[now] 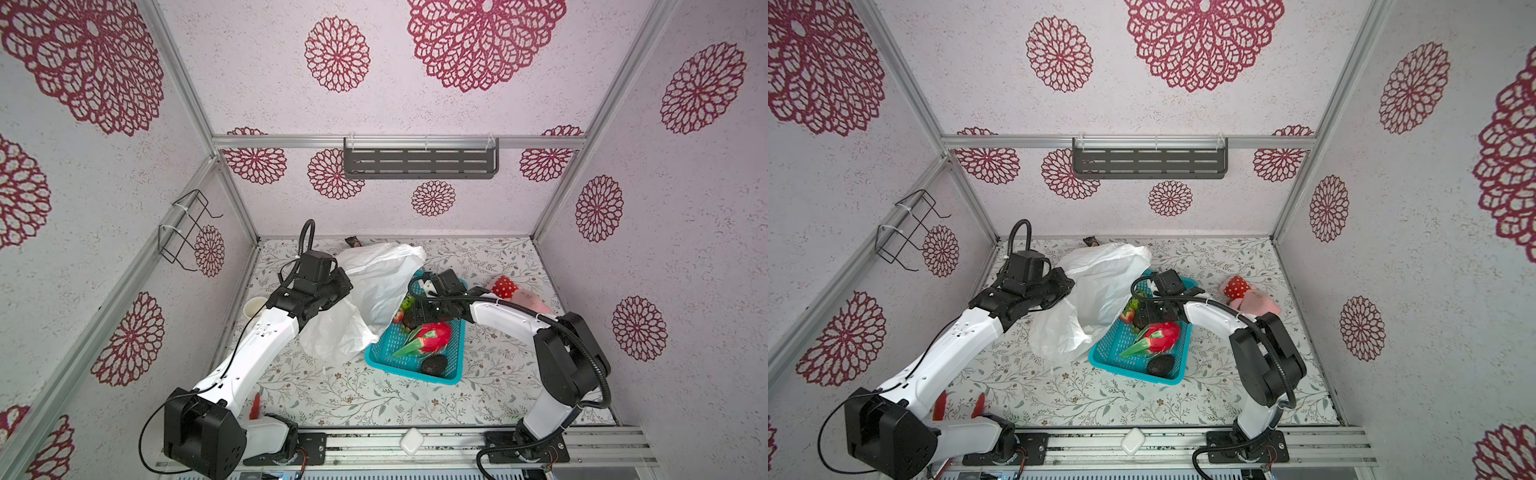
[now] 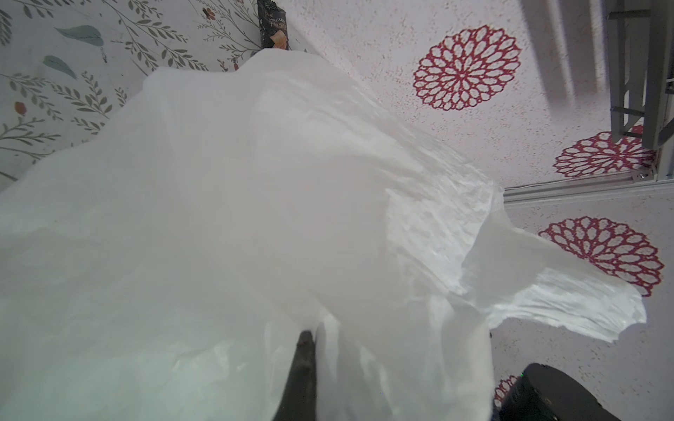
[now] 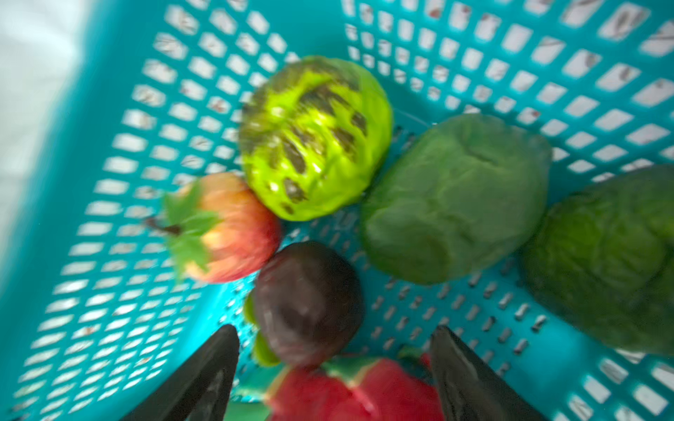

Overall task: Place the fruits into the plastic bag
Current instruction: Move the fruit to the bin.

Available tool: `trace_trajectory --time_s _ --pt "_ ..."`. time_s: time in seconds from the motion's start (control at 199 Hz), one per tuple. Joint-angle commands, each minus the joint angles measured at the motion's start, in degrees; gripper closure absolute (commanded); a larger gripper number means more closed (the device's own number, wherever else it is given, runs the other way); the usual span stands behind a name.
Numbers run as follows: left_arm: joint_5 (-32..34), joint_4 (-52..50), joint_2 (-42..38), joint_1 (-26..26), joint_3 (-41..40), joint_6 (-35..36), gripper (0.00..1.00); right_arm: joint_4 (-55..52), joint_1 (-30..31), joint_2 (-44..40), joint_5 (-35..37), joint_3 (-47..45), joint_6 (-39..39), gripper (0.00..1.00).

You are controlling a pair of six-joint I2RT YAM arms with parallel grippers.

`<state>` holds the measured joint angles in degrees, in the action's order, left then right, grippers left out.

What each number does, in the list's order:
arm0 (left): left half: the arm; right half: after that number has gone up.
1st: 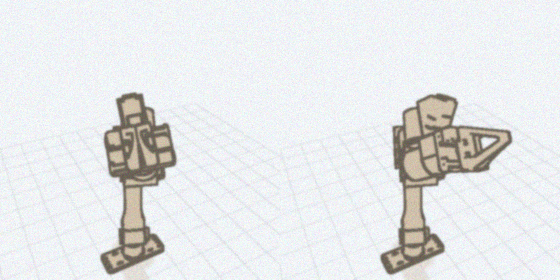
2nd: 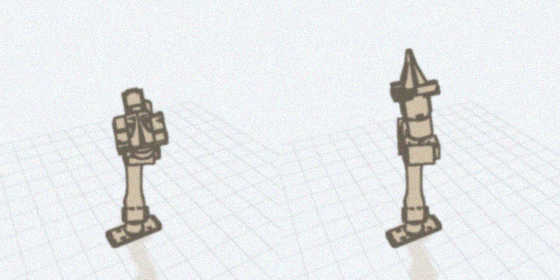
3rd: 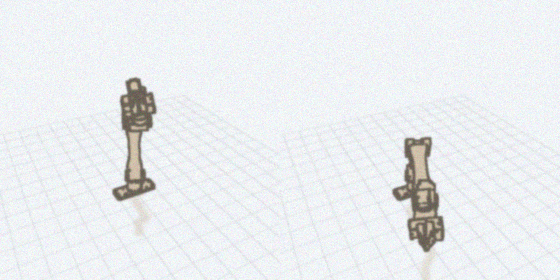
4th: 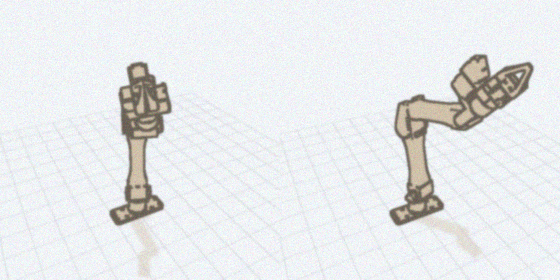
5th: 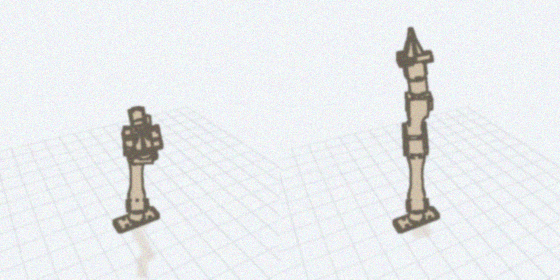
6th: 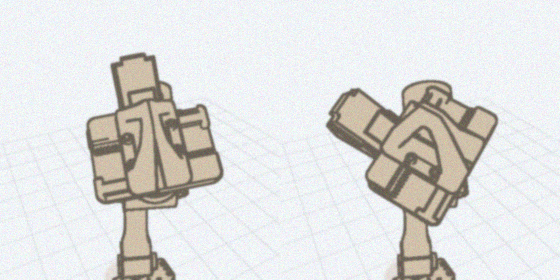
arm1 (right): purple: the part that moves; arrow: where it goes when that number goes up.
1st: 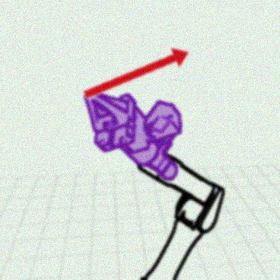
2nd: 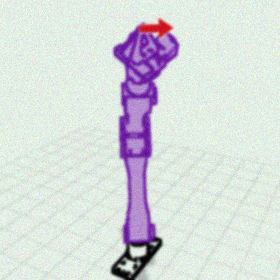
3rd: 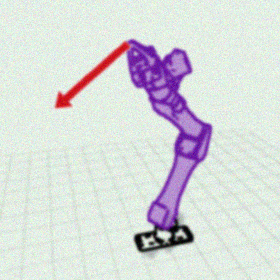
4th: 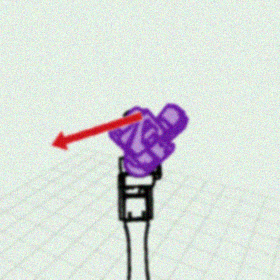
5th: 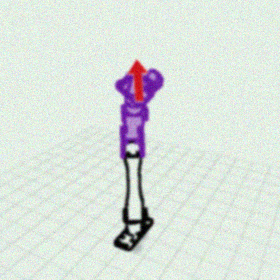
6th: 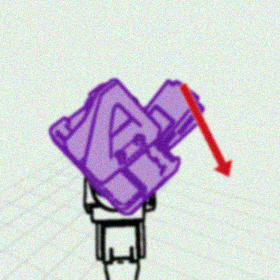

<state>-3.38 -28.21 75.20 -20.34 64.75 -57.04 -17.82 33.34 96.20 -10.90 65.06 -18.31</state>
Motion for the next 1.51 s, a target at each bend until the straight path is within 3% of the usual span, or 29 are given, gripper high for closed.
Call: trace_trajectory --time_s 0.0,0.146,0.403,0.791,1.032,1.249,1.501 --pt "0.1 0.1 0.3 0.3 1.3 0.3 1.00 -1.4 0.1 -4.4 0.4 0.7 2.2 0.15" --pt "0.0 0.1 0.5 0.3 1.4 0.3 1.00 -2.6 0.2 -4.0 4.9 2.6 1.7 0.14" --pt "0.4 0.2 -0.1 0.3 0.5 0.1 1.00 -6.5 2.7 2.1 0.9 6.7 5.6 0.15" --pt "0.8 0.1 -1.0 0.4 -0.3 -0.2 1.00 -15.3 6.3 14.3 12.5 15.7 11.9 0.17" --pt "1.0 0.0 -1.0 0.3 0.0 -0.1 1.00 -18.6 7.7 19.5 14.0 18.3 12.4 0.18" --pt "1.1 -0.1 -1.1 0.3 -0.2 0.0 1.00 -18.8 8.8 19.0 16.8 17.9 12.9 0.23" --pt "0.8 -0.1 -1.0 0.4 -0.1 -0.1 1.00 -5.9 8.7 8.7 12.6 12.5 11.6 0.17"
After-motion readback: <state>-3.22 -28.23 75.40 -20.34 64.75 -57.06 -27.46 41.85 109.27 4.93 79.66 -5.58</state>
